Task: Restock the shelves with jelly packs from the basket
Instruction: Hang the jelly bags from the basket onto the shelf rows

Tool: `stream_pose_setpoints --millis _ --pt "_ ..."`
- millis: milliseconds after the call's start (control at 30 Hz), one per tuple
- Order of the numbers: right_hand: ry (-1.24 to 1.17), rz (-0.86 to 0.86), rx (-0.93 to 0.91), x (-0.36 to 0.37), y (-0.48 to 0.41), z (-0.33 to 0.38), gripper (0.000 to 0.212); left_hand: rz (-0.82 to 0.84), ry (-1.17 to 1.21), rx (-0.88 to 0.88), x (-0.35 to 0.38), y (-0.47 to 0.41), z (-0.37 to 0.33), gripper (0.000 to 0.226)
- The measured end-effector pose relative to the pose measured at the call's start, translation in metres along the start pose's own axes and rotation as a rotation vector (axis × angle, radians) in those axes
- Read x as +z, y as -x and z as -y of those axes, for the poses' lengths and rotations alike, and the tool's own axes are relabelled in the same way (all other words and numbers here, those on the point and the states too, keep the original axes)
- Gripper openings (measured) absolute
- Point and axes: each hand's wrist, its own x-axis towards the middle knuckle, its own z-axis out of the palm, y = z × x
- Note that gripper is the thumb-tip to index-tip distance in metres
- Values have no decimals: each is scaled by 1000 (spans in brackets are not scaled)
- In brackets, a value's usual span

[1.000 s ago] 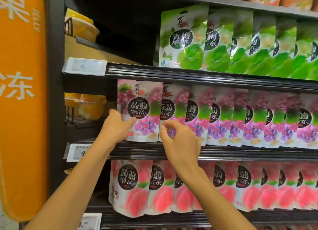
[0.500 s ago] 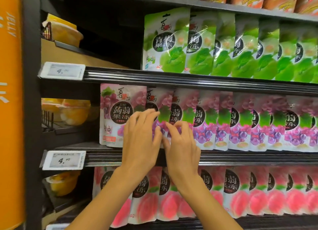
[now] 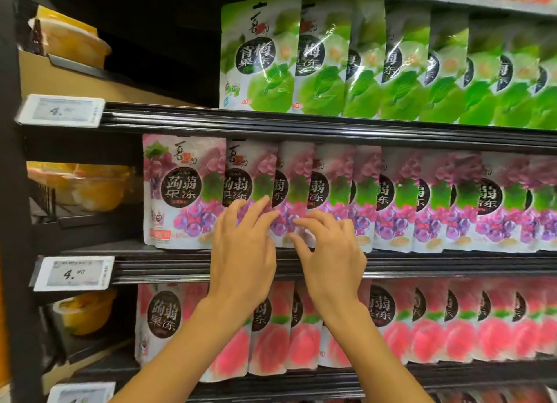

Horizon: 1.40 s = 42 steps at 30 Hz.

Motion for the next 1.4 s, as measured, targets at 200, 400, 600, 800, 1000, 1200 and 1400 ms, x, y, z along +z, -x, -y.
stream_pose_setpoints --millis 200,400,600,800,1000,1200,1400 --pt "-25 -124 72 -10 1 -23 22 0 -57 14 5 2 -8 37" --pt "89 -119 82 -18 -2 -40 20 3 18 115 16 5 -32 38" --pt "-75 -146 90 -28 1 -56 20 97 41 178 31 3 -56 44" --pt "-40 -25 122 -38 -2 -80 23 193 -100 187 46 1 -65 49" --pt "44 -25 122 -49 -8 -92 20 126 -18 164 53 -1 -79 43" --pt "4 -104 118 -60 -6 -118 22 90 69 209 63 4 -105 37" --pt "152 -68 92 -69 -5 -143 26 36 50 217 81 17 -118 21"
